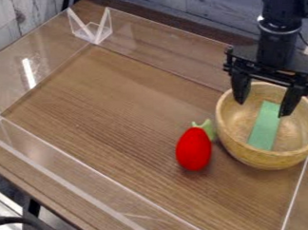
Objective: Remove the green block from the brown bowl and put it on the table
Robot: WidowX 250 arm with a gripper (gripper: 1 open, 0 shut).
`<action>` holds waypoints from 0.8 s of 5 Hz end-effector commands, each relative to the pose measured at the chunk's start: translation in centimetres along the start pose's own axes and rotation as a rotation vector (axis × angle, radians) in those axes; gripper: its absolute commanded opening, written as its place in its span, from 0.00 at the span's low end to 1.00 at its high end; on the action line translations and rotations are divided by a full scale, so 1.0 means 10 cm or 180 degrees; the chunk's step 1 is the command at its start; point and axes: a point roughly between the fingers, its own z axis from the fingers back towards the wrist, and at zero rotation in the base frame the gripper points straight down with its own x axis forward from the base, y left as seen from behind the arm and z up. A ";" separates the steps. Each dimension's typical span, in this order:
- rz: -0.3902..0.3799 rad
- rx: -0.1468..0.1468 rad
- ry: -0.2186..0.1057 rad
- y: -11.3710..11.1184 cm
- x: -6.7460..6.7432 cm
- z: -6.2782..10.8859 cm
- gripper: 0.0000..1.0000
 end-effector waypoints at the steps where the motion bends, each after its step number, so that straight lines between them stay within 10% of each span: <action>1: 0.0053 -0.0034 -0.0218 0.00 0.07 0.08 1.00; 4: 0.0075 -0.0103 -0.0497 -0.03 0.11 0.16 1.00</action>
